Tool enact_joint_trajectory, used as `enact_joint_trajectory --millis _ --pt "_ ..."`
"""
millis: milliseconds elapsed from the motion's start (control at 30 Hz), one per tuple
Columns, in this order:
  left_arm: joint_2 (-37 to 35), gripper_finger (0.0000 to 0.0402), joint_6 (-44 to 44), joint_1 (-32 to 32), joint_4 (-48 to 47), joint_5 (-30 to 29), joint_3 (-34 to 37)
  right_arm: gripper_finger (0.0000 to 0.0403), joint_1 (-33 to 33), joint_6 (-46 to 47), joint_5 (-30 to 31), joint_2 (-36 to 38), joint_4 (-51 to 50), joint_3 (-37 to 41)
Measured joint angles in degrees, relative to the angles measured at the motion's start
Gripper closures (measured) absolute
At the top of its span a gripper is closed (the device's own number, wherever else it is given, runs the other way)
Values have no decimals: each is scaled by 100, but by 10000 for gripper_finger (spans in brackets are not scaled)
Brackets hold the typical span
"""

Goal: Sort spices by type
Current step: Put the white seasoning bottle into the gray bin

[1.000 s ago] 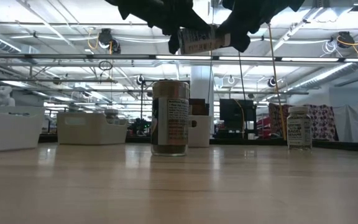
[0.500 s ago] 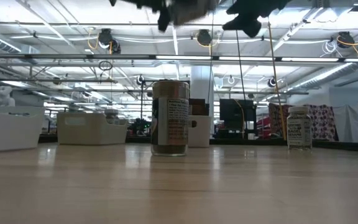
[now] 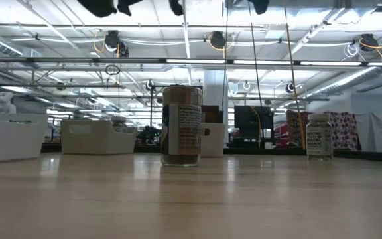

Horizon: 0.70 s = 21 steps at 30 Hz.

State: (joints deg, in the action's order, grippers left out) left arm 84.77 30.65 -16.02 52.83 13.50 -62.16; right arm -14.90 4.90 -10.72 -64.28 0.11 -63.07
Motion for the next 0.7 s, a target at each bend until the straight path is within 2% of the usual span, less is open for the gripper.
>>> enact_joint_trajectory --millis 67,133,333,433,500,700 --pt "36 196 -28 101 262 -382 95 181 0 155 87 -46 370 0" --pt "74 196 -233 197 311 -495 84 181 -2 317 51 -153 734 -11" --pt "87 196 -641 408 184 -628 88 181 1 829 -14 -561 1079 -4" --pt "87 196 -751 416 109 -672 88 181 33 1065 -262 -721 1405 -2" --pt "87 196 -753 416 -1 -677 87 181 42 1116 -424 -784 1601 -2" --pt "87 196 -758 416 -191 -678 86 181 39 1249 -398 -788 1640 2"
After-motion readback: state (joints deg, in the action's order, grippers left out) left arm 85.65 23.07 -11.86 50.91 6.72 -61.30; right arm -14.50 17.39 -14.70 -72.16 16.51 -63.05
